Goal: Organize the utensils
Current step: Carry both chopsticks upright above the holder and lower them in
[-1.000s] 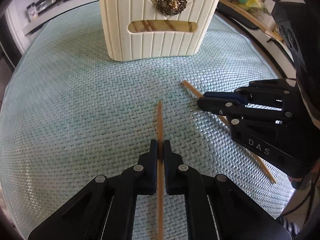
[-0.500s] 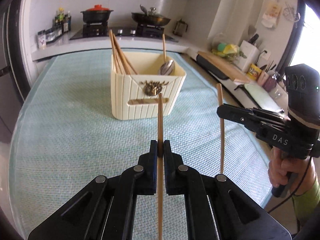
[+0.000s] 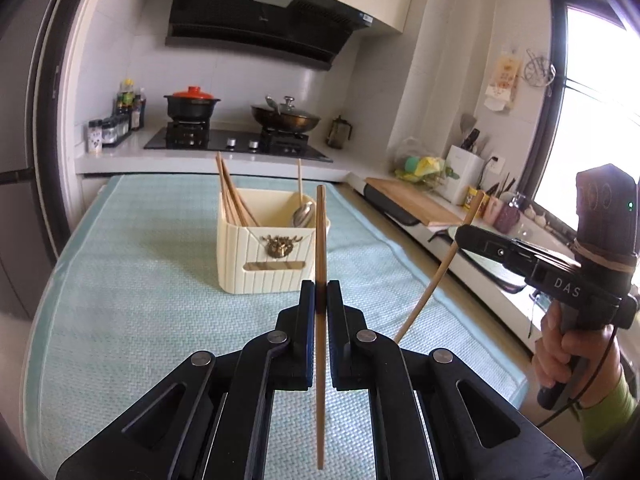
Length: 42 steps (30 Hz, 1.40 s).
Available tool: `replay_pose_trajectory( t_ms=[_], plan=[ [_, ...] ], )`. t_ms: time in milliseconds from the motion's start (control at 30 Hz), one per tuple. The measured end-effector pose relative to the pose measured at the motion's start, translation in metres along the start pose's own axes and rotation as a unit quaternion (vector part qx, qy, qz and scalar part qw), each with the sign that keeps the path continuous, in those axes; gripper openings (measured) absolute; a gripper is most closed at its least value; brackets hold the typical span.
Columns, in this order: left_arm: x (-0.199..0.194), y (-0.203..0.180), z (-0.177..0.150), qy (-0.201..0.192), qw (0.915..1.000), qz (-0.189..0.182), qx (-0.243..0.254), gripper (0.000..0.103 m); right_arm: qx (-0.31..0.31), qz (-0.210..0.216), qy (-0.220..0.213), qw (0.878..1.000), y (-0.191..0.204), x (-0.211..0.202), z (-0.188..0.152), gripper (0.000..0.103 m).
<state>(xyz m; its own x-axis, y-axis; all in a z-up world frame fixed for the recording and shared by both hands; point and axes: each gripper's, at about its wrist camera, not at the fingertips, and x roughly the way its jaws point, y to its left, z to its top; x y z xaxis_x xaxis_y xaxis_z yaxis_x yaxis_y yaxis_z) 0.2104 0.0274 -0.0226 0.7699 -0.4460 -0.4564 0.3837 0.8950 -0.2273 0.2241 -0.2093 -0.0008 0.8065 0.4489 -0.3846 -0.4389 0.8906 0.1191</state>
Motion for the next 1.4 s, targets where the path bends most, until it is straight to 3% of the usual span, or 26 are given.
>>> replay_pose_trajectory(
  t_ms=[333,633,967,1233,1400],
  plan=[
    [-0.001,0.011,0.034,-0.016,0.9995,0.004,-0.025,0.004,-0.008,-0.015,-0.024,1.000,0.001,0.000,0.023,0.007],
    [0.009,0.011,0.108,-0.074,0.9969,0.025,0.011,0.004,-0.022,-0.038,-0.084,0.995,-0.009,0.011,0.079,0.007],
    [0.052,0.015,0.183,-0.122,0.9911,0.040,0.033,0.004,-0.047,-0.057,-0.146,0.987,-0.014,0.050,0.136,0.007],
    [0.135,0.045,0.189,-0.066,0.9961,0.059,0.007,0.004,-0.024,-0.053,-0.055,0.997,-0.040,0.145,0.131,0.007],
    [0.188,0.067,0.168,-0.003,0.9977,0.067,-0.003,0.003,-0.010,-0.027,0.070,0.997,-0.058,0.216,0.108,0.007]
  ],
)
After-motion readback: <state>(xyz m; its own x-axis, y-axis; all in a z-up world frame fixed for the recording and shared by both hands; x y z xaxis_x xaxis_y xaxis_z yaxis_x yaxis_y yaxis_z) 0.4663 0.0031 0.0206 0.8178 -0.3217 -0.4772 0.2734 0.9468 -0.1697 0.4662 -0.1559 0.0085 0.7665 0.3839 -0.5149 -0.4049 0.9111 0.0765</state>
